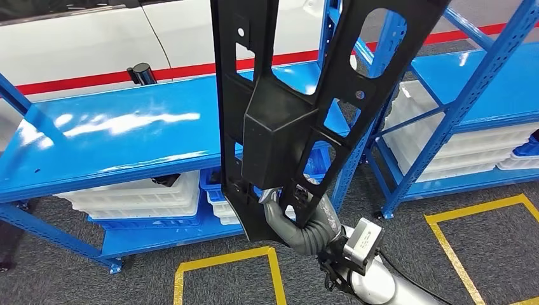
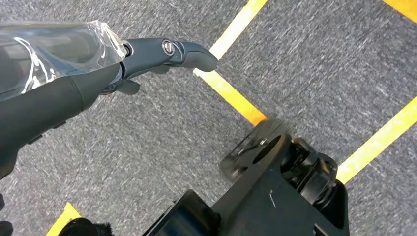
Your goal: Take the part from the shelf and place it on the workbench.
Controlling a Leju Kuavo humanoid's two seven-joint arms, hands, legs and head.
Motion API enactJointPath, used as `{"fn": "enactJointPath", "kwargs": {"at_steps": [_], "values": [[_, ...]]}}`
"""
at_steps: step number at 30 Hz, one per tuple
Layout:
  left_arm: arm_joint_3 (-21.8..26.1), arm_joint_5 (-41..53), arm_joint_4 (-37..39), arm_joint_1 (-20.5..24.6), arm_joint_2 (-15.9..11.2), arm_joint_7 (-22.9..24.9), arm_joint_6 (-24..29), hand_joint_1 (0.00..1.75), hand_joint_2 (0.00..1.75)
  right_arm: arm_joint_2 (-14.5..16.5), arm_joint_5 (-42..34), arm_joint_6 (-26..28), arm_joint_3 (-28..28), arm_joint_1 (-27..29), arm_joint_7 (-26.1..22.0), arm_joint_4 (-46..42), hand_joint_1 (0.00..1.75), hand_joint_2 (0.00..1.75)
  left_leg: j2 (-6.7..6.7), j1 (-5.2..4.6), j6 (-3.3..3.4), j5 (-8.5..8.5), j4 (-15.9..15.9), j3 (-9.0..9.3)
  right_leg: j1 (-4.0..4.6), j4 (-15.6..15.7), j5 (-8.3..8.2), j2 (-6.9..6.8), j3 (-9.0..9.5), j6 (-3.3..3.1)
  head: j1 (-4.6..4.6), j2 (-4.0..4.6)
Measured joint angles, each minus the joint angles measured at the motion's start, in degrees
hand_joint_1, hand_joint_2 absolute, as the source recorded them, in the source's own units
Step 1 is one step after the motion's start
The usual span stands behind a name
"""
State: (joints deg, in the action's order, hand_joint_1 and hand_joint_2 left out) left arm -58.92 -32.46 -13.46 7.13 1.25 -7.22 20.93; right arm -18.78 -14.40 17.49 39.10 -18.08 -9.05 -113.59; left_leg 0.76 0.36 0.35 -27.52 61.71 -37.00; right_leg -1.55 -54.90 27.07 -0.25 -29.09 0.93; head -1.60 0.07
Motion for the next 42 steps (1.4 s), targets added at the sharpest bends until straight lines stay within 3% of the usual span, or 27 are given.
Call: {"fn": "enactJointPath", "kwargs": {"at_steps": [2, 3, 4, 5, 7, 9, 10, 12, 13, 15, 17, 18, 19, 20, 22, 24, 25, 27, 29, 32, 33, 34, 35, 37, 39, 40, 42], "values": [[0.11, 0.0, 0.0, 0.17, 0.0, -0.03, 0.0, 0.0, 1.75, 0.01, 0.01, 0.0, 0.0, 0.02, 0.0, 0.0, 1.75, 1.75, -0.24, 0.04, -0.42, -4.87, 7.37, -1.06, 0.05, -0.06, -1.39, 0.1, -1.82, -0.19, 0.06, 0.0], [0.14, 0.0, 0.0, 0.21, 0.01, -0.03, -0.01, 0.0, 1.75, 0.01, 0.0, 0.0, 0.0, 0.03, 0.0, 0.0, 1.75, 1.75, -0.26, 0.04, -0.47, -5.34, 9.71, -0.86, 0.1, -0.08, -2.06, 0.15, -2.71, -0.17, 0.07, 0.0], [0.16, 0.01, 0.0, 0.21, 0.01, 0.0, -0.02, 0.0, 1.75, 0.01, 0.01, 0.0, 0.0, 0.04, 0.0, 0.0, 1.75, 1.75, -0.27, 0.04, -0.38, -4.52, 10.28, 0.13, 0.16, -0.11, -2.75, 0.19, -3.63, -0.12, 0.07, 0.0], [0.16, 0.01, 0.0, 0.16, 0.02, 0.03, -0.04, 0.0, 1.75, 0.01, 0.01, 0.0, 0.0, 0.04, 0.01, 0.0, 1.75, 1.75, -0.29, 0.04, -0.17, -2.92, 8.85, 1.94, 0.23, -0.12, -3.43, 0.26, -4.5, -0.03, 0.07, 0.0], [0.16, 0.03, 0.0, -0.03, 0.01, 0.12, -0.06, 0.0, 1.75, 0.01, 0.02, 0.0, 0.0, -0.03, 0.01, -0.02, 1.75, 1.75, -0.62, -0.11, 0.63, -0.7, 0.94, 7.99, 0.39, -0.13, -4.75, 0.4, -5.95, 0.28, 0.07, 0.0], [0.15, 0.04, 0.0, -0.3, -0.01, 0.16, -0.06, 0.0, 1.75, 0.02, 0.05, 0.0, -0.01, -0.15, -0.01, -0.07, 1.75, 1.75, -1.09, -0.51, 1.43, -1.27, -7.32, 13.12, 0.49, 0.0, -6.05, 0.46, -6.77, 0.8, 0.04, 0.0], [0.15, 0.05, 0.0, -0.42, -0.01, 0.16, -0.06, 0.0, 1.75, 0.02, 0.07, 0.0, -0.02, -0.19, -0.02, -0.09, 1.75, 1.75, -1.22, -0.76, 1.72, -1.63, -9.38, 14.01, 0.47, 0.24, -6.78, 0.44, -7.05, 1.13, 0.03, 0.0], [0.14, 0.05, 0.0, -0.57, 0.02, 0.16, -0.07, 0.0, 1.75, 0.02, 0.08, 0.0, -0.03, -0.14, -0.04, -0.11, 1.75, 1.75, -1.09, -0.89, 2.38, -0.66, -10.24, 13.03, 0.37, 0.79, -7.81, 0.47, -7.64, 1.8, 0.02, 0.0], [0.13, 0.05, 0.0, -0.6, 0.03, 0.16, -0.07, 0.0, 1.75, 0.02, 0.09, 0.0, -0.03, -0.06, -0.03, -0.11, 1.75, 1.75, -0.98, -0.83, 2.87, 0.13, -10.36, 12.32, 0.34, 0.31, -6.89, 0.48, -8.17, 2.02, -0.01, 0.0], [0.12, 0.07, 0.0, -0.64, 0.04, 0.16, -0.08, 0.0, 1.75, 0.01, 0.11, 0.0, -0.04, 0.1, -0.03, -0.11, 1.75, 1.75, -0.67, -0.7, 3.75, 1.74, -10.52, 10.86, 0.26, -4.14, -1.58, 0.47, -9.85, 2.24, -0.14, 0.0], [0.12, 0.07, 0.0, -0.61, 0.05, 0.16, -0.08, 0.0, 1.75, 0.01, 0.13, 0.0, -0.04, 0.18, -0.03, -0.11, 1.75, 1.75, -0.51, -0.82, 4.14, 3.23, -10.45, 9.12, 0.32, -12.42, 3.9, 0.46, -11.74, 2.48, -0.25, 0.0], [0.12, 0.07, 0.0, -0.58, 0.07, 0.16, -0.08, 0.0, 1.75, 0.01, 0.13, 0.0, -0.04, 0.23, -0.02, -0.1, 1.75, 1.75, -0.45, -0.87, 4.14, 3.97, -10.37, 8.19, 0.35, -15.88, 4.58, 0.46, -12.05, 2.6, -0.26, 0.0], [0.12, 0.07, 0.0, -0.56, 0.08, 0.16, -0.08, 0.0, 1.75, 0.01, 0.14, 0.0, -0.04, 0.26, -0.02, -0.1, 1.75, 1.75, -0.38, -0.9, 4.09, 4.69, -10.23, 7.23, 0.38, -17.75, 3.79, 0.46, -11.58, 2.69, -0.26, 0.0], [0.13, 0.06, 0.0, -0.55, 0.09, 0.16, -0.08, 0.0, 1.75, 0.01, 0.14, 0.0, -0.04, 0.28, -0.02, -0.1, 1.75, 1.75, -0.33, -0.91, 4.01, 5.3, -10.02, 6.3, 0.37, -17.42, 2.07, 0.45, -10.08, 2.73, -0.26, 0.0], [0.14, 0.05, 0.0, -0.41, 0.09, 0.12, -0.08, 0.0, 1.75, 0.0, 0.15, 0.04, -0.05, 0.21, -0.02, -0.11, 1.75, 1.75, -0.31, -0.95, 3.69, 6.25, -9.21, 4.53, 0.39, -10.64, -0.21, 0.36, -3.93, 2.67, -0.29, 0.0], [0.14, 0.04, 0.0, -0.24, 0.16, 0.08, -0.07, 0.0, 1.75, 0.0, 0.21, 0.09, -0.11, 0.07, -0.06, -0.15, 1.75, 1.75, -0.33, -1.09, 3.21, 6.91, -8.17, 3.33, 0.62, -1.74, 1.09, 0.28, 2.43, 2.27, -0.39, 0.0], [0.14, 0.04, 0.0, -0.21, 0.19, 0.08, -0.07, 0.0, 1.75, 0.0, 0.26, 0.11, -0.15, 0.01, -0.11, -0.18, 1.75, 1.75, -0.31, -1.13, 2.92, 7.27, -7.84, 2.99, 0.79, 0.76, 1.94, 0.27, 3.99, 1.97, -0.44, 0.0], [0.15, 0.04, 0.0, -0.2, 0.17, 0.08, -0.05, 0.0, 1.75, -0.01, 0.32, 0.13, -0.19, 0.08, -0.16, -0.22, 1.75, 1.75, -0.29, -1.0, 2.25, 7.94, -7.56, 2.46, 0.8, 1.47, 1.71, 0.2, 3.64, 1.12, -0.49, 0.0], [0.16, 0.02, 0.0, -0.13, 0.11, 0.08, -0.02, 0.0, 1.75, 0.0, 0.33, 0.13, -0.21, 0.13, -0.15, -0.22, 1.75, 1.75, -0.39, -0.7, 1.41, 5.33, -5.29, 1.26, 0.54, 1.48, 0.48, 0.06, 2.4, 0.22, -0.47, 0.0], [0.21, 0.0, 0.0, 0.18, 0.08, 0.02, 0.0, 0.0, 1.75, 0.03, 0.34, 0.13, -0.24, 0.12, -0.15, -0.22, 1.75, 1.75, -0.49, -0.16, 0.28, -3.04, 5.38, -1.34, 0.42, 1.48, -1.6, -0.04, -0.06, -0.23, -0.37, 0.0], [0.23, 0.01, 0.0, 0.26, 0.08, -0.01, 0.0, 0.0, 1.75, 0.03, 0.34, 0.13, -0.24, 0.14, -0.15, -0.22, 1.75, 1.75, -0.5, -0.06, 0.07, -4.21, 8.66, -1.62, 0.41, 1.46, -2.28, -0.04, -0.95, -0.16, -0.37, 0.0], [0.23, 0.02, 0.0, 0.3, 0.08, -0.01, -0.01, 0.0, 1.75, 0.03, 0.34, 0.13, -0.24, 0.16, -0.15, -0.22, 1.75, 1.75, -0.5, 0.04, -0.05, -4.08, 10.48, -1.23, 0.39, 1.43, -2.95, -0.03, -1.84, -0.08, -0.37, 0.0], [0.23, 0.03, 0.0, 0.3, 0.09, 0.03, -0.02, 0.0, 1.75, 0.03, 0.34, 0.13, -0.24, 0.17, -0.15, -0.22, 1.75, 1.75, -0.5, 0.14, -0.1, -2.77, 10.2, 0.12, 0.36, 1.41, -3.64, 0.01, -2.76, 0.06, -0.37, 0.0], [0.2, 0.11, 0.0, 0.2, 0.09, 0.13, -0.04, 0.0, 1.75, 0.03, 0.36, 0.13, -0.27, 0.15, -0.15, -0.25, 1.75, 1.75, -0.59, 0.4, -0.11, 0.17, 3.63, 5.46, 0.31, 1.39, -4.82, 0.19, -4.36, 0.54, -0.36, 0.0], [0.13, 0.26, 0.0, -0.07, 0.09, 0.18, -0.04, 0.0, 1.75, 0.03, 0.42, 0.13, -0.4, 0.07, -0.17, -0.35, 1.75, 1.75, -1.0, 0.34, 0.31, 0.08, -5.86, 11.37, 0.43, 1.37, -5.81, 0.32, -5.38, 1.19, -0.38, 0.0], [0.1, 0.33, 0.0, -0.24, 0.09, 0.19, -0.04, 0.0, 1.75, 0.03, 0.39, 0.13, -0.46, 0.01, -0.18, -0.4, 1.75, 1.75, -1.2, 0.18, 0.68, -0.6, -8.8, 12.93, 0.5, 1.45, -6.36, 0.34, -5.68, 1.52, -0.4, 0.0], [0.04, 0.37, 0.0, -0.49, 0.1, 0.2, -0.01, 0.0, 1.75, 0.02, -0.06, 0.13, -0.53, -0.01, -0.13, -0.44, 1.75, 1.75, -1.27, -0.06, 1.7, -0.82, -10.49, 13.09, 0.5, 1.7, -7.37, 0.4, -6.18, 2.16, -0.44, 0.0]]}}
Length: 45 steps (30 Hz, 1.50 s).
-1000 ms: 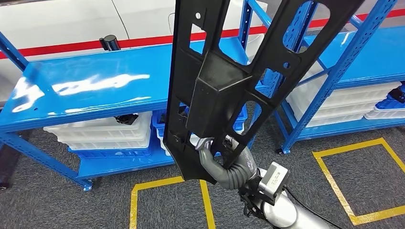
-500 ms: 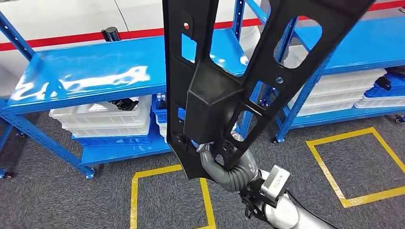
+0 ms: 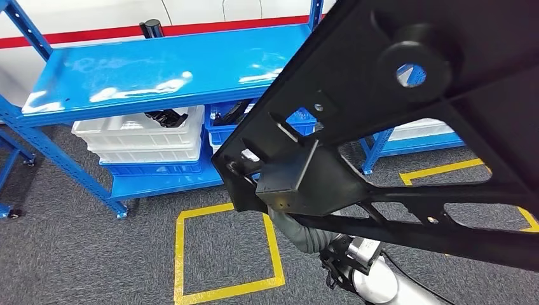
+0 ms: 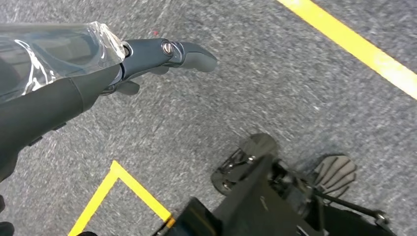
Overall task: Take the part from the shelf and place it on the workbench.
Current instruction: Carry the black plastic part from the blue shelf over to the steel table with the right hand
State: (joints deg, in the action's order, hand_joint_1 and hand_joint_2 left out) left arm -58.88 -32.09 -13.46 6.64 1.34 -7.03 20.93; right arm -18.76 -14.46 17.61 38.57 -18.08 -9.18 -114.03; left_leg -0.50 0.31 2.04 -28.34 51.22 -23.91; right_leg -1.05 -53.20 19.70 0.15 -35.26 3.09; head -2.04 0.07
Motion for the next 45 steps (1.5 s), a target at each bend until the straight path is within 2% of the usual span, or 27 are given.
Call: {"fn": "enactJointPath", "kwargs": {"at_steps": [2, 5, 7, 8, 11, 13, 15, 17, 19, 21, 22, 23, 24, 26, 27, 29, 30, 32, 33, 35, 36, 37, 38, 40, 42, 44, 45], "values": [[-0.03, -0.03, 0.01, -0.09, 0.0, 0.05, 0.07, 0.0, 1.75, -0.02, -1.03, -0.03, -0.03, 0.12, 0.23, 0.0, 1.75, 1.75, 0.32, -0.06, 1.0, 0.85, 0.13, -0.78, -0.17, -1.63, 1.21, 0.03, -1.15, 0.45, -0.05, 0.0], [-0.06, -0.08, 0.01, -0.16, 0.0, 0.1, 0.14, 0.0, 1.75, -0.02, -2.19, -0.16, -0.06, 0.25, 0.57, 0.01, 1.75, 1.75, 1.22, -0.55, 2.19, 1.78, 0.14, -1.69, -0.18, -13.04, 7.9, 0.0, -5.57, 0.6, -0.16, 0.0], [-0.08, -0.09, 0.01, -0.22, 0.01, 0.12, 0.14, 0.0, 1.75, -0.03, -2.46, -0.2, -0.07, 0.36, 0.65, 0.02, 1.75, 1.75, 1.9, -1.09, 2.52, 2.14, 0.16, -2.11, 0.09, -18.83, 10.09, -0.02, -7.1, 0.44, -0.17, 0.0], [-0.09, -0.09, 0.01, -0.27, 0.01, 0.13, 0.15, 0.0, 1.75, -0.03, -2.5, -0.21, -0.07, 0.42, 0.68, 0.02, 1.75, 1.75, 2.24, -1.35, 2.58, 2.24, 0.17, -2.19, 0.28, -18.27, 9.57, -0.06, -6.08, 0.17, -0.17, 0.0], [-0.14, -0.1, 0.0, -0.36, 0.1, 0.15, 0.16, 0.0, 1.75, -0.03, -2.56, -0.21, -0.15, 0.37, 0.72, 0.02, 1.75, 1.75, 3.24, -2.09, 2.56, 2.25, 0.25, -2.02, 1.35, -6.26, 5.15, -1.84, 1.68, -1.47, -0.15, 0.0], [-0.17, -0.12, 0.0, -0.43, 0.21, 0.16, 0.19, 0.0, 1.75, -0.04, -2.71, -0.21, -0.2, 0.25, 0.69, 0.0, 1.75, 1.75, 4.04, -2.45, 2.43, 2.2, 0.53, -2.32, 2.04, -1.06, 4.26, -3.2, 4.28, -2.43, -0.13, 0.0], [-0.18, -0.15, 0.01, -0.48, 0.22, 0.16, 0.25, 0.0, 1.75, -0.06, -2.87, -0.2, -0.23, 0.32, 0.65, -0.02, 1.75, 1.75, 4.93, -2.61, 2.26, 2.11, 0.84, -2.72, 1.99, -0.23, 4.28, -2.61, 4.18, -2.85, -0.13, 0.0], [-0.18, -0.19, 0.01, -0.45, 0.16, 0.16, 0.31, 0.0, 1.75, -0.1, -2.92, -0.19, -0.27, 0.4, 0.62, -0.02, 1.75, 1.75, 3.91, -2.45, 1.67, 0.89, 2.41, -3.41, 1.49, -0.01, 3.91, -1.7, 4.0, -3.18, -0.12, 0.0], [-0.17, -0.32, 0.02, -0.33, 0.12, 0.16, 0.38, 0.0, 1.75, -0.08, -2.93, -0.19, -0.3, 0.35, 0.51, -0.02, 1.75, 1.75, 1.78, -1.79, 0.67, -2.61, 8.5, -6.11, 1.05, 0.1, 3.53, -0.87, 3.76, -3.39, -0.07, 0.0], [-0.12, -0.49, 0.01, -0.09, 0.12, 0.11, 0.5, 0.0, 1.75, -0.08, -2.98, -0.14, -0.3, 0.41, 0.34, -0.02, 1.75, 1.75, 1.07, -0.98, -0.21, -6.14, 16.96, -9.92, 0.87, 0.05, 3.2, 0.13, 3.36, -3.37, -0.04, 0.0], [-0.09, -0.55, 0.01, 0.02, 0.12, 0.11, 0.54, 0.0, 1.75, -0.09, -3.0, -0.08, -0.3, 0.46, 0.24, -0.02, 1.75, 1.75, 1.04, -0.64, -0.52, -6.62, 19.3, -10.94, 0.77, 0.01, 3.03, 0.71, 3.18, -3.25, -0.04, 0.0], [-0.07, -0.57, 0.0, 0.11, 0.13, 0.11, 0.6, 0.0, 1.75, -0.1, -2.99, 0.03, -0.31, 0.52, 0.13, -0.02, 1.75, 1.75, 1.02, -0.35, -0.76, -5.89, 19.22, -10.8, 0.64, -0.04, 2.88, 1.37, 3.05, -3.09, -0.04, 0.0], [-0.06, -0.62, 0.01, 0.11, 0.13, 0.19, 0.61, 0.0, 1.75, -0.1, -2.95, 0.15, -0.31, 0.55, 0.01, -0.03, 1.75, 1.75, 0.87, -0.08, -0.93, -4.13, 16.62, -9.47, 0.51, -0.09, 2.73, 2.08, 2.97, -2.9, -0.04, 0.0], [-0.07, -0.7, 0.02, 0.0, 0.13, 0.33, 0.66, 0.0, 1.75, -0.1, -2.77, 0.4, -0.37, 0.55, -0.2, -0.08, 1.75, 1.75, -0.95, 0.41, -1.14, 0.04, 7.8, -5.23, 0.38, -0.24, 2.39, 3.56, 2.73, -2.38, -0.03, 0.0], [-0.07, -0.74, 0.02, -0.03, 0.12, 0.39, 0.67, 0.0, 1.75, -0.1, -2.6, 0.56, -0.42, 0.52, -0.29, -0.11, 1.75, 1.75, -2.07, 0.55, -1.1, 1.23, 4.3, -3.76, 0.38, -0.35, 2.17, 4.21, 2.43, -2.04, -0.05, 0.0], [-0.07, -0.87, 0.02, -0.1, 0.12, 0.47, 0.71, 0.0, 1.75, -0.11, -1.92, 0.97, -0.57, 0.62, -0.43, -0.28, 1.75, 1.75, -3.31, 0.43, -0.74, 1.67, 1.84, -3.1, 0.38, -0.42, 1.57, 5.31, 1.63, -1.21, -0.08, 0.0], [-0.07, -0.95, 0.02, -0.12, 0.12, 0.5, 0.74, 0.0, 1.75, -0.15, -1.45, 1.23, -0.68, 0.8, -0.46, -0.41, 1.75, 1.75, -2.91, 0.34, -0.39, 1.82, 1.83, -3.34, 0.29, -0.38, 1.25, 5.79, 1.28, -0.78, -0.1, 0.0], [-0.06, -1.1, 0.02, -0.15, 0.16, 0.46, 0.85, 0.0, 1.75, -0.33, -0.26, 1.71, -0.92, 1.32, -0.44, -0.77, 1.75, 1.75, -1.85, 0.34, 0.6, 2.42, 1.83, -3.67, 0.13, -1.3, 1.75, 4.77, 0.5, -0.21, -0.15, 0.0], [-0.05, -1.19, 0.02, -0.2, 0.19, 0.39, 0.92, 0.0, 1.75, -0.42, 0.49, 1.95, -1.01, 1.54, -0.37, -0.98, 1.75, 1.75, -1.23, 0.4, 1.1, 2.73, 1.72, -3.82, 0.1, -3.29, 3.13, 3.49, -0.42, -0.03, -0.22, 0.0], [-0.02, -1.48, 0.02, -0.49, 0.21, 0.18, 1.13, 0.0, 1.75, -0.57, 2.27, 2.51, -1.08, 2.08, -0.1, -1.44, 1.75, 1.75, 0.13, 0.35, 1.71, 3.1, 1.67, -4.22, 0.1, -10.88, 7.65, 1.07, -3.59, 0.29, -0.38, 0.0], [0.03, -1.67, 0.02, -0.68, 0.2, 0.08, 1.22, 0.0, 1.75, -0.63, 3.22, 2.85, -1.09, 2.51, 0.09, -1.65, 1.75, 1.75, 0.89, 0.28, 1.83, 3.21, 1.69, -4.42, 0.02, -15.23, 9.71, 0.72, -5.28, 0.49, -0.4, 0.0], [0.08, -1.84, 0.02, -0.82, 0.19, -0.02, 1.28, 0.0, 1.75, -0.7, 4.05, 3.14, -1.1, 3.02, 0.29, -1.84, 1.75, 1.75, 1.62, 0.23, 1.86, 3.29, 1.7, -4.59, -0.02, -18.26, 10.89, 0.62, -6.31, 0.63, -0.42, 0.0], [0.13, -1.99, 0.02, -0.92, 0.18, -0.07, 1.32, 0.0, 1.75, -0.81, 4.79, 3.39, -1.11, 3.52, 0.49, -2.04, 1.75, 1.75, 2.36, 0.2, 1.84, 3.34, 1.72, -4.68, -0.05, -19.04, 10.95, 0.53, -6.15, 0.71, -0.43, 0.0], [0.19, -2.16, 0.02, -0.99, 0.2, -0.11, 1.32, 0.0, 1.75, -1.04, 5.82, 3.75, -1.15, 4.22, 0.85, -2.49, 1.75, 1.75, 3.7, 0.17, 1.72, 3.34, 1.77, -4.65, -0.09, -13.36, 8.37, -0.3, -2.13, 0.71, -0.44, 0.0], [0.21, -2.29, 0.02, -1.03, 0.2, -0.12, 1.32, 0.0, 1.75, -1.25, 6.56, 4.07, -1.35, 4.66, 1.06, -3.09, 1.75, 1.75, 4.79, -0.11, 1.32, 3.19, 1.94, -4.54, 0.13, -4.78, 5.86, -2.79, 2.99, 0.36, -0.4, 0.0], [0.24, -2.47, 0.02, -1.13, 0.18, -0.12, 1.33, 0.0, 1.75, -1.43, 7.19, 4.45, -1.61, 5.31, 1.15, -3.84, 1.75, 1.75, 5.73, -0.53, 0.72, 3.1, 2.12, -4.56, 0.43, -1.25, 5.31, -4.02, 4.66, -0.37, -0.32, 0.0], [0.26, -2.61, 0.02, -1.17, 0.17, -0.12, 1.33, 0.0, 1.75, -1.57, 7.51, 4.62, -1.76, 5.84, 1.17, -4.24, 1.75, 1.75, 6.23, -0.62, 0.42, 3.09, 2.18, -4.59, 0.59, -1.14, 5.24, -3.46, 4.46, -0.84, -0.28, 0.0]]}}
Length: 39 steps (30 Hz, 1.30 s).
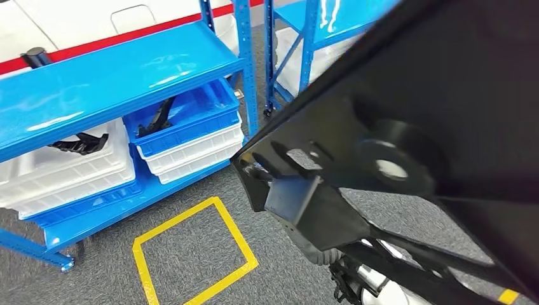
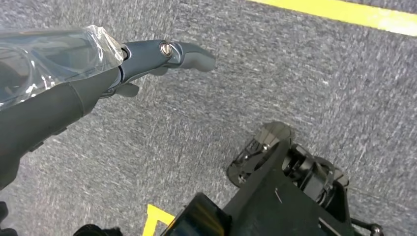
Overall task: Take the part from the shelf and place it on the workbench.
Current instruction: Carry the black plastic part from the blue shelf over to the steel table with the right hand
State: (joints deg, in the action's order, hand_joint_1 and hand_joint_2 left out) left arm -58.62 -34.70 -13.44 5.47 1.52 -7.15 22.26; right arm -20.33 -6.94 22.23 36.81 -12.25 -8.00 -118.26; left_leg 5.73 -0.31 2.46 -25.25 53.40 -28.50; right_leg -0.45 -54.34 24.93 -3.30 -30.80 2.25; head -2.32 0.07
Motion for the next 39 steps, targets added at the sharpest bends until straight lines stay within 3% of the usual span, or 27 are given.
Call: {"fn": "enactJointPath", "kwargs": {"at_steps": [1, 3, 5, 6, 7, 8, 9, 10, 12, 14, 16, 17, 19, 21, 23, 24, 25, 27, 29, 31, 33, 35, 37, 38, 39], "values": [[0.02, -0.16, 0.0, -0.04, -0.01, 0.01, 0.0, 0.0, 1.75, -0.2, 0.33, 0.13, -0.19, 0.62, 0.03, -0.43, 1.75, 1.75, 0.3, 0.07, -0.3, -0.11, 0.07, -0.08, -0.08, -0.01, -0.14, 0.55, -0.19, -0.38, -0.01, 0.0], [0.07, -0.51, 0.0, -0.03, -0.01, 0.02, 0.01, 0.0, 1.75, -0.59, 0.91, 0.21, -0.75, 1.93, 0.07, -1.34, 1.75, 1.75, -1.23, 0.38, -0.95, -1.94, 2.28, -0.98, -0.22, 0.08, -0.52, 1.62, -0.53, -1.19, 0.02, 0.0], [0.19, -0.77, -0.01, 0.1, -0.02, -0.04, 0.02, 0.0, 1.75, -0.82, 1.29, 0.22, -1.23, 2.86, 0.11, -2.1, 1.75, 1.75, -3.89, 0.6, -1.42, -6.08, 9.26, -3.89, -0.32, 0.11, -0.89, 2.7, -0.97, -1.78, 0.05, 0.0], [0.27, -0.86, -0.01, 0.24, -0.03, -0.08, 0.02, 0.0, 1.75, -0.9, 1.37, 0.22, -1.4, 3.25, 0.13, -2.32, 1.75, 1.75, -4.6, 0.62, -1.51, -8.08, 13.67, -5.71, -0.27, 0.1, -1.04, 3.3, -1.17, -1.97, 0.05, 0.0], [0.34, -0.89, -0.02, 0.38, -0.03, -0.11, 0.02, 0.0, 1.75, -0.99, 1.44, 0.22, -1.53, 3.62, 0.16, -2.46, 1.75, 1.75, -4.91, 0.62, -1.54, -9.3, 17.12, -7.01, -0.21, 0.08, -1.16, 3.98, -1.31, -2.07, 0.04, 0.0], [0.4, -0.9, -0.02, 0.47, -0.03, -0.12, 0.02, 0.0, 1.75, -1.07, 1.45, 0.22, -1.63, 3.99, 0.19, -2.57, 1.75, 1.75, -5.07, 0.61, -1.49, -9.48, 18.71, -7.46, -0.15, 0.07, -1.27, 4.71, -1.38, -2.11, 0.04, 0.0], [0.44, -0.9, -0.02, 0.48, -0.03, -0.1, 0.02, 0.0, 1.75, -1.15, 1.46, 0.22, -1.71, 4.27, 0.22, -2.69, 1.75, 1.75, -5.22, 0.6, -1.31, -8.38, 17.66, -6.67, -0.09, 0.07, -1.39, 5.56, -1.4, -2.09, 0.04, 0.0], [0.45, -0.9, -0.01, 0.41, -0.03, -0.06, 0.02, 0.0, 1.75, -1.21, 1.5, 0.22, -1.79, 4.44, 0.24, -2.85, 1.75, 1.75, -5.64, 0.58, -1.03, -6.39, 14.29, -4.9, -0.04, 0.06, -1.51, 6.45, -1.38, -2.03, 0.04, 0.0], [0.46, -0.91, 0.02, 0.21, -0.12, 0.03, 0.02, 0.0, 1.75, -1.35, 1.7, 0.23, -2.13, 4.71, 0.28, -3.25, 1.75, 1.75, -8.06, 0.56, -0.21, -2.29, 5.24, -0.71, 0.09, -0.01, -1.81, 8.11, -1.54, -1.79, 0.03, 0.0], [0.46, -0.95, 0.05, 0.12, -0.22, 0.04, 0.01, 0.0, 1.75, -1.57, 1.96, 0.34, -2.68, 5.25, 0.34, -3.55, 1.75, 1.75, -9.79, 0.45, 0.03, -1.06, 0.46, 1.1, 0.1, -0.17, -2.23, 9.38, -2.22, -1.33, -0.02, 0.0], [0.46, -1.05, 0.07, 0.11, -0.18, 0.01, 0.01, 0.0, 1.75, -1.92, 2.06, 0.46, -3.25, 6.11, 0.43, -3.85, 1.75, 1.75, -9.03, 0.39, 0.09, -1.04, -0.22, 1.1, -0.14, -0.24, -2.7, 10.42, -2.92, -0.66, 0.0, 0.0], [0.46, -1.09, 0.07, 0.11, -0.14, 0.01, 0.01, 0.0, 1.75, -2.09, 2.08, 0.5, -3.53, 6.51, 0.45, -4.02, 1.75, 1.75, -8.5, 0.46, 0.37, -0.79, -0.38, 1.04, -0.15, -0.53, -2.56, 9.95, -3.25, -0.37, -0.02, 0.0], [0.46, -1.12, 0.07, 0.07, -0.06, 0.02, 0.01, 0.0, 1.75, -2.41, 2.1, 0.54, -4.06, 6.9, 0.45, -4.29, 1.75, 1.75, -7.18, 0.76, 1.09, -0.31, -0.73, 0.96, -0.15, -3.96, -0.23, 7.2, -4.94, 0.21, -0.18, 0.0], [0.46, -1.12, 0.07, -0.1, -0.07, 0.04, 0.02, 0.0, 1.75, -2.57, 2.1, 0.54, -4.35, 7.19, 0.49, -4.39, 1.75, 1.75, -5.75, 0.78, 1.35, -0.19, -0.76, 0.77, -0.39, -11.68, 3.91, 4.54, -8.32, 0.88, -0.35, 0.0], [0.46, -1.13, 0.08, -0.23, -0.08, 0.06, 0.02, 0.0, 1.75, -2.65, 2.1, 0.54, -4.43, 7.6, 0.52, -4.4, 1.75, 1.75, -4.2, 0.81, 1.27, -0.18, -0.73, 0.68, -0.85, -17.29, 5.8, 3.94, -10.53, 1.51, -0.35, 0.0], [0.46, -1.13, 0.09, -0.25, -0.08, 0.08, 0.02, 0.0, 1.75, -2.69, 2.09, 0.54, -4.45, 7.75, 0.52, -4.4, 1.75, 1.75, -3.46, 0.87, 1.15, -0.22, -0.71, 0.71, -1.07, -16.8, 5.14, 3.73, -9.96, 1.76, -0.35, 0.0], [0.45, -1.13, 0.09, -0.25, -0.06, 0.09, 0.02, 0.0, 1.75, -2.74, 2.1, 0.54, -4.49, 7.84, 0.53, -4.41, 1.75, 1.75, -2.75, 0.98, 0.93, -0.3, -0.65, 0.79, -1.27, -13.95, 3.61, 3.33, -8.19, 2.01, -0.35, 0.0], [0.44, -1.08, 0.1, -0.24, -0.12, 0.14, 0.02, 0.0, 1.75, -2.8, 2.11, 0.54, -4.57, 7.89, 0.54, -4.46, 1.75, 1.75, -1.61, 0.92, 0.09, -0.72, -0.3, 0.97, -1.38, -5.59, 0.67, 1.14, -3.38, 2.32, -0.37, 0.0], [0.43, -0.95, 0.12, -0.22, -0.24, 0.25, 0.01, 0.0, 1.75, -2.82, 2.13, 0.55, -4.68, 8.07, 0.54, -4.58, 1.75, 1.75, -0.83, 0.56, -0.75, -1.07, 0.04, 1.06, -1.25, -1.55, -0.06, -0.12, -1.35, 1.57, -0.35, 0.0], [0.42, -0.81, 0.13, -0.23, -0.26, 0.41, 0.01, 0.0, 1.75, -2.83, 2.18, 0.58, -4.8, 8.41, 0.52, -4.77, 1.75, 1.75, -0.06, 0.56, -1.33, -1.08, 0.01, 1.13, -1.0, -1.66, 0.05, 0.81, -1.78, 0.27, -0.33, 0.0], [0.4, -0.73, 0.13, -0.21, -0.27, 0.53, 0.03, 0.0, 1.75, -2.85, 2.26, 0.63, -4.91, 8.7, 0.49, -5.0, 1.75, 1.75, -1.06, 0.96, -1.86, -2.11, 1.05, 0.73, -0.9, -1.65, -0.17, 1.81, -2.08, -0.59, -0.33, 0.0], [0.42, -0.71, 0.13, -0.04, -0.27, 0.58, 0.07, 0.0, 1.75, -2.89, 2.42, 0.73, -4.95, 8.83, 0.39, -5.22, 1.75, 1.75, -3.58, 1.17, -2.13, -5.7, 6.83, -1.81, -0.89, -1.61, -0.45, 2.84, -2.32, -1.25, -0.27, 0.0], [0.5, -0.76, 0.13, 0.34, -0.26, 0.61, 0.09, 0.0, 1.75, -2.9, 2.57, 0.8, -4.97, 9.0, 0.33, -5.29, 1.75, 1.75, -4.85, 1.01, -2.07, -9.49, 15.56, -5.73, -0.57, -1.61, -0.65, 4.01, -2.57, -1.69, -0.23, 0.0], [0.54, -0.8, 0.13, 0.51, -0.24, 0.61, 0.09, 0.0, 1.75, -2.9, 2.62, 0.82, -4.97, 9.15, 0.3, -5.29, 1.75, 1.75, -5.02, 0.86, -1.9, -10.11, 18.21, -6.91, -0.33, -1.61, -0.73, 4.75, -2.63, -1.83, -0.22, 0.0], [0.56, -0.82, 0.13, 0.59, -0.22, 0.62, 0.09, 0.0, 1.75, -2.9, 2.63, 0.84, -4.97, 9.29, 0.26, -5.29, 1.75, 1.75, -5.16, 0.69, -1.56, -9.44, 18.31, -6.9, -0.08, -1.61, -0.81, 5.57, -2.64, -1.95, -0.22, 0.0]]}}
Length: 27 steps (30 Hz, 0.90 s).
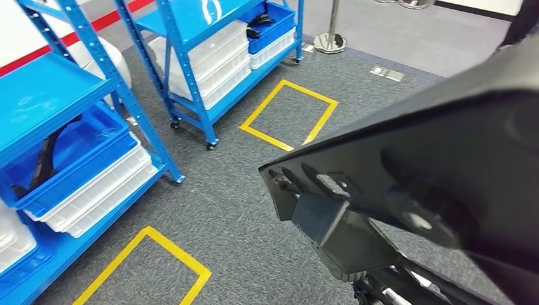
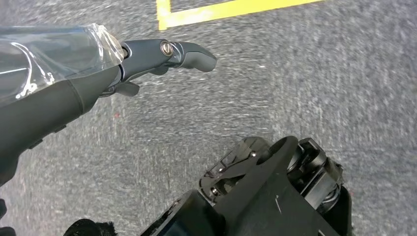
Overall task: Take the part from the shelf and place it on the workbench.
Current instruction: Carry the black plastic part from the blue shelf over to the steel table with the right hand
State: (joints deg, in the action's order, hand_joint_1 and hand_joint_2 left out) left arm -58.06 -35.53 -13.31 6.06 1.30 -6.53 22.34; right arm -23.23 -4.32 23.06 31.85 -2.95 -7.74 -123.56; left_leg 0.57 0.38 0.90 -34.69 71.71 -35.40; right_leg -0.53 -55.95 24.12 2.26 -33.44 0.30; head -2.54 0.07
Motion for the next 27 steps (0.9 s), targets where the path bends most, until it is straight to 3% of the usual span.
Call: {"fn": "enactJointPath", "kwargs": {"at_steps": [2, 4, 6, 8, 10, 12, 13, 14, 15, 16, 18, 20, 23, 25, 27], "values": [[0.01, -0.03, 0.0, -0.09, 0.02, 0.02, 0.02, 0.0, 1.75, 0.0, 0.01, 0.02, 0.0, 0.16, -0.14, -0.06, 1.75, 1.75, -0.9, -0.45, 1.15, 3.9, -6.29, 2.93, 0.46, 0.01, -0.17, 1.71, 0.08, -0.17, 0.0, 0.0], [0.01, -0.05, 0.07, -0.31, -0.15, 0.05, 0.09, 0.0, 1.75, 0.0, 0.02, 0.03, -0.01, 0.18, -0.25, -0.18, 1.75, 1.75, -3.31, -0.82, 2.66, 7.15, -14.13, 6.28, 0.62, 0.06, -0.46, 3.02, -0.03, -0.12, -0.05, 0.0], [0.0, -0.05, 0.15, -0.38, -0.3, 0.07, 0.17, 0.0, 1.75, 0.0, 0.01, 0.08, -0.03, 0.3, -0.28, -0.24, 1.75, 1.75, -4.61, -1.13, 3.45, 7.94, -17.24, 7.35, 0.32, 0.13, -0.88, 4.08, -0.51, 0.35, -0.04, 0.0], [-0.01, -0.03, 0.15, -0.35, -0.16, 0.06, 0.17, 0.0, 1.75, -0.03, 0.01, 0.14, -0.08, 0.52, -0.33, -0.34, 1.75, 1.75, -3.74, -1.09, 3.3, 8.52, -18.1, 7.53, 0.12, 0.2, -1.22, 4.92, -0.9, 0.94, 0.03, 0.0], [-0.02, -0.01, 0.16, -0.44, -0.02, 0.09, 0.11, 0.0, 1.75, -0.07, 0.04, 0.24, -0.17, 0.65, -0.49, -0.53, 1.75, 1.75, -2.48, -0.59, 3.11, 9.31, -19.27, 7.94, 0.4, -1.78, 0.21, 3.12, -1.94, 1.44, -0.11, 0.0], [-0.02, -0.01, 0.17, -0.59, 0.02, 0.24, -0.01, 0.0, 1.75, -0.08, 0.06, 0.36, -0.26, 0.79, -0.64, -0.62, 1.75, 1.75, -0.97, -0.35, 3.1, 9.67, -19.82, 8.13, 0.35, -8.22, 3.92, -0.04, -4.91, 2.11, -0.34, 0.0], [-0.02, -0.01, 0.17, -0.65, 0.02, 0.33, -0.05, 0.0, 1.75, -0.08, 0.06, 0.42, -0.29, 0.94, -0.67, -0.62, 1.75, 1.75, -0.13, -0.34, 3.1, 9.69, -19.8, 8.1, 0.06, -12.16, 5.67, -0.95, -6.7, 2.51, -0.4, 0.0], [-0.02, -0.02, 0.17, -0.69, 0.02, 0.43, -0.08, 0.0, 1.75, -0.08, 0.03, 0.51, -0.31, 1.16, -0.66, -0.61, 1.75, 1.75, 0.66, -0.31, 3.04, 9.65, -19.79, 8.1, -0.3, -14.92, 6.51, -1.39, -7.89, 2.91, -0.44, 0.0], [-0.02, -0.03, 0.17, -0.71, 0.02, 0.49, -0.08, 0.0, 1.75, -0.09, 0.0, 0.63, -0.32, 1.38, -0.64, -0.61, 1.75, 1.75, 1.44, -0.23, 2.93, 9.59, -19.76, 8.11, -0.67, -15.73, 6.34, -1.67, -8.12, 3.3, -0.44, 0.0], [-0.02, -0.04, 0.17, -0.73, 0.03, 0.52, -0.09, 0.0, 1.75, -0.1, -0.07, 0.76, -0.33, 1.55, -0.6, -0.61, 1.75, 1.75, 2.19, -0.09, 2.71, 9.46, -19.67, 8.16, -1.03, -13.98, 5.1, -1.99, -7.02, 3.71, -0.44, 0.0], [-0.03, -0.07, 0.19, -0.73, 0.0, 0.56, -0.09, 0.0, 1.75, -0.11, -0.39, 1.1, -0.38, 1.79, -0.43, -0.59, 1.75, 1.75, 3.44, 0.2, 1.91, 8.97, -19.19, 8.24, -1.46, -5.96, 1.8, -3.62, -2.43, 4.4, -0.44, 0.0], [-0.04, -0.09, 0.21, -0.72, -0.13, 0.57, -0.09, 0.0, 1.75, -0.11, -1.02, 1.68, -0.5, 2.02, -0.12, -0.57, 1.75, 1.75, 4.3, 0.1, 0.9, 8.33, -18.47, 8.19, -1.42, -0.64, 0.38, -4.86, 0.38, 3.93, -0.39, 0.0], [-0.07, -0.15, 0.22, -0.73, -0.2, 0.67, -0.12, 0.0, 1.75, -0.27, -2.33, 3.0, -0.98, 2.7, 0.34, -0.56, 1.75, 1.75, 5.15, 0.13, -0.04, 8.01, -18.24, 8.25, -1.05, -0.41, 0.46, -3.79, 0.03, 2.15, -0.29, 0.0], [-0.08, -0.21, 0.22, -0.66, -0.19, 0.7, -0.15, 0.0, 1.75, -0.49, -3.57, 3.83, -1.57, 3.29, 0.37, -0.55, 1.75, 1.75, 3.52, 0.49, -0.55, 6.4, -16.4, 7.61, -1.05, -0.36, 0.22, -2.81, -0.26, 1.37, -0.28, 0.0], [-0.04, -0.34, 0.22, -0.48, -0.19, 0.69, -0.16, 0.0, 1.75, -0.68, -5.07, 4.5, -2.27, 3.74, 0.14, -0.49, 1.75, 1.75, 1.01, 0.59, -0.73, 2.46, -9.85, 4.77, -1.01, -0.33, -0.03, -1.91, -0.55, 0.86, -0.24, 0.0]]}}
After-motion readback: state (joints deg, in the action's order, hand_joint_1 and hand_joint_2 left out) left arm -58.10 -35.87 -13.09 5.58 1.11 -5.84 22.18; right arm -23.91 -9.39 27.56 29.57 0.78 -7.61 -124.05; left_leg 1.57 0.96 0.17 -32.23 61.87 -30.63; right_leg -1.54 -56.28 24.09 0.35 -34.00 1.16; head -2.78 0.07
